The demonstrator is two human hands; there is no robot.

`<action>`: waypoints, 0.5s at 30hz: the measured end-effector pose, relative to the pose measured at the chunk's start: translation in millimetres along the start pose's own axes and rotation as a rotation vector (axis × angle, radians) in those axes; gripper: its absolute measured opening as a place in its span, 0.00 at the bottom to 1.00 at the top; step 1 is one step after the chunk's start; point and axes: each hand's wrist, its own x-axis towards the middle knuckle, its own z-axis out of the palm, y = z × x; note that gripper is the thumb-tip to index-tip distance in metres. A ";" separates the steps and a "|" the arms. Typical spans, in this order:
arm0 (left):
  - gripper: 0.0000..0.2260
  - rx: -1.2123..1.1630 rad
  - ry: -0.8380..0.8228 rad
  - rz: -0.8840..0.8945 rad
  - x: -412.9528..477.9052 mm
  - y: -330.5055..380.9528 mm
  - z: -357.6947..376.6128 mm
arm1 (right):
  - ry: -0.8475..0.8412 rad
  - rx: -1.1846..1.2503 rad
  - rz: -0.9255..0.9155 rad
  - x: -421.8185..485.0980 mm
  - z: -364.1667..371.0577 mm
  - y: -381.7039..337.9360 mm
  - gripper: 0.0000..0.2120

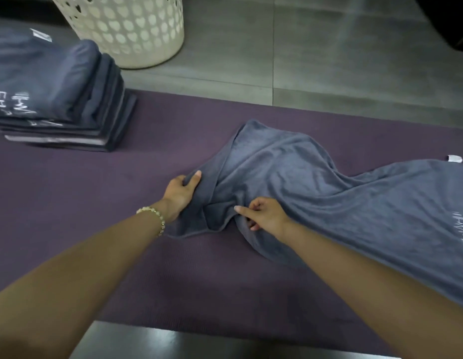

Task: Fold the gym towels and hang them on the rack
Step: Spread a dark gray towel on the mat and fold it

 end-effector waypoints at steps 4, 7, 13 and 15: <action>0.17 0.138 0.076 0.106 -5.8 -4.6 -24.7 | -0.266 0.061 0.188 -20.2 17.2 -2.7 0.06; 0.18 0.245 0.077 0.181 -14.2 -12.0 -52.6 | -0.443 -0.017 0.124 -27.4 18.2 -11.0 0.03; 0.25 0.750 -0.197 0.031 -20.7 -39.8 -86.3 | -0.080 -0.058 -0.048 0.5 -2.4 -33.4 0.07; 0.25 0.808 -0.193 0.032 -11.0 -31.5 -78.2 | 0.013 -0.092 -0.121 14.1 -7.6 -38.8 0.08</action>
